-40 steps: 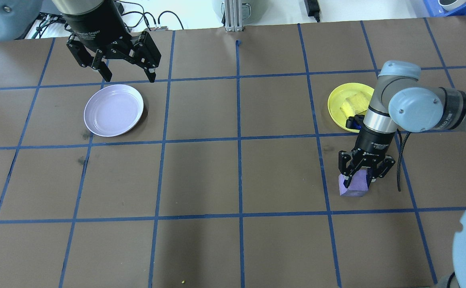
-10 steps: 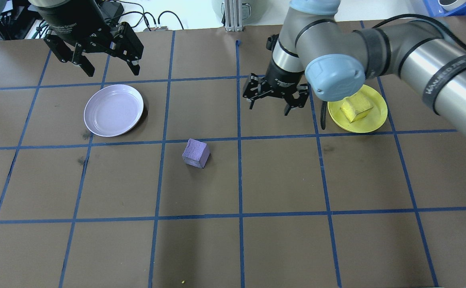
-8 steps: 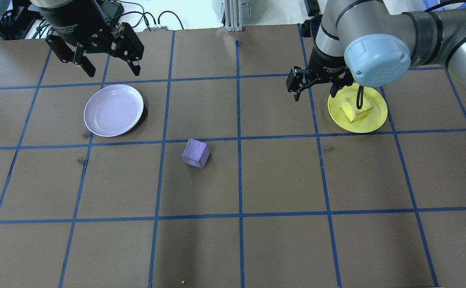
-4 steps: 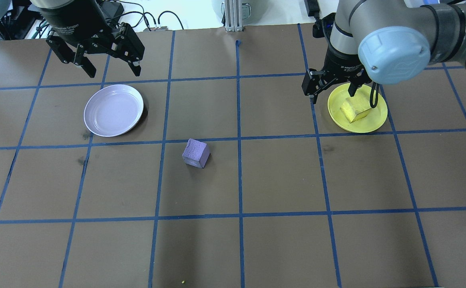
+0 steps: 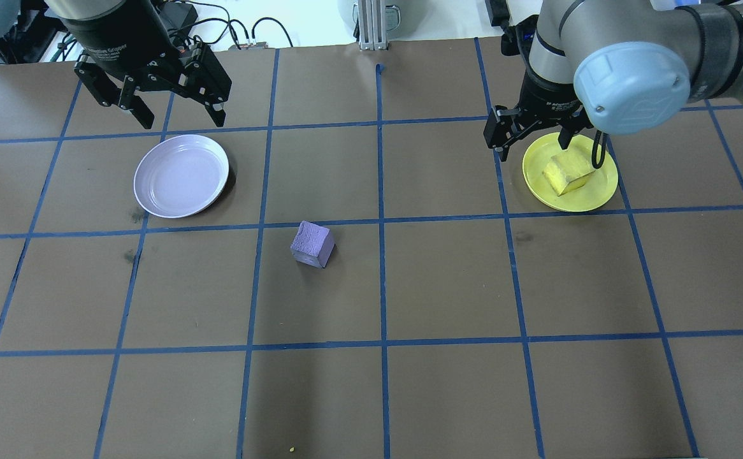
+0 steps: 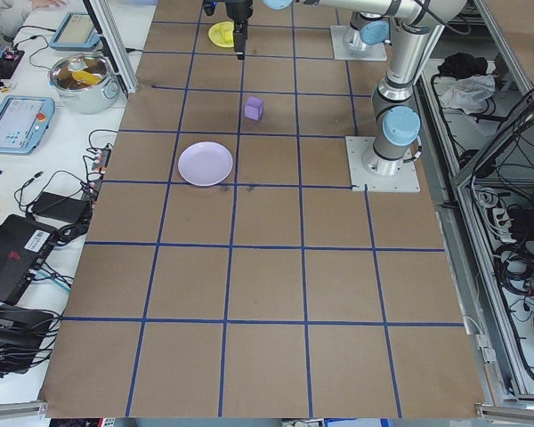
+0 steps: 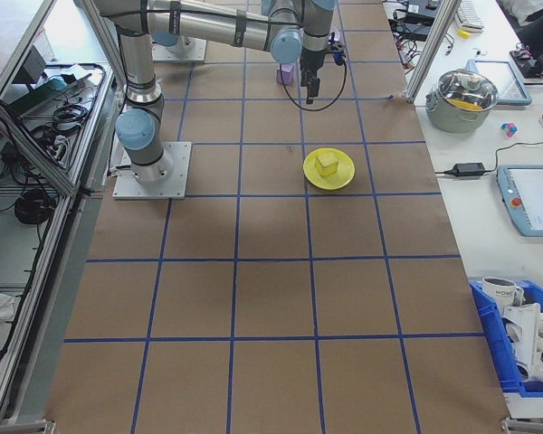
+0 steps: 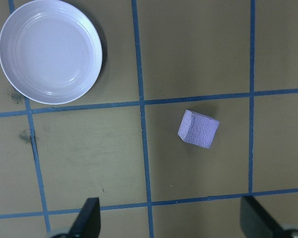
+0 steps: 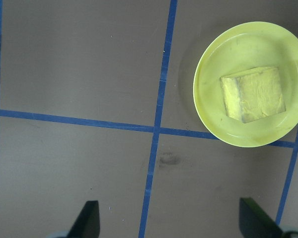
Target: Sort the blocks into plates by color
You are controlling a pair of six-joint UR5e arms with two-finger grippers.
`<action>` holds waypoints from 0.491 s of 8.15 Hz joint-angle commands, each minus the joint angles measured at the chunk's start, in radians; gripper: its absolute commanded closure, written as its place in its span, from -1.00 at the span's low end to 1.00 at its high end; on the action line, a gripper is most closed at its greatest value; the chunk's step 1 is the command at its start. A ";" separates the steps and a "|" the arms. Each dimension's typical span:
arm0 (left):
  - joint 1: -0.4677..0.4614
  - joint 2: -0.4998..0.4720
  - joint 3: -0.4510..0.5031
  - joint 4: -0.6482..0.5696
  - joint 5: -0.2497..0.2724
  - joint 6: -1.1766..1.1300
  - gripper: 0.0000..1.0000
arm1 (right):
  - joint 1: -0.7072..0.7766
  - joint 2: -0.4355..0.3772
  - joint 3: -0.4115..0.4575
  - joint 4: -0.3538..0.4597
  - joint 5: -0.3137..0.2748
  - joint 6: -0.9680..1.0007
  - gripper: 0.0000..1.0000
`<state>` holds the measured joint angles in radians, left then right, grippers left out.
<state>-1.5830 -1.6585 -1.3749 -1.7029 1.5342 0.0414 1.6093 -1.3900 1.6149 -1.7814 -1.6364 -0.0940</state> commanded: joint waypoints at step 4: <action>-0.025 -0.063 -0.054 0.044 0.001 0.116 -1.00 | 0.000 -0.009 0.002 -0.018 0.001 -0.009 -1.00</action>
<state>-1.5999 -1.6979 -1.3919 -1.6937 1.5346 0.0641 1.6091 -1.3925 1.6162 -1.8014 -1.6361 -0.1008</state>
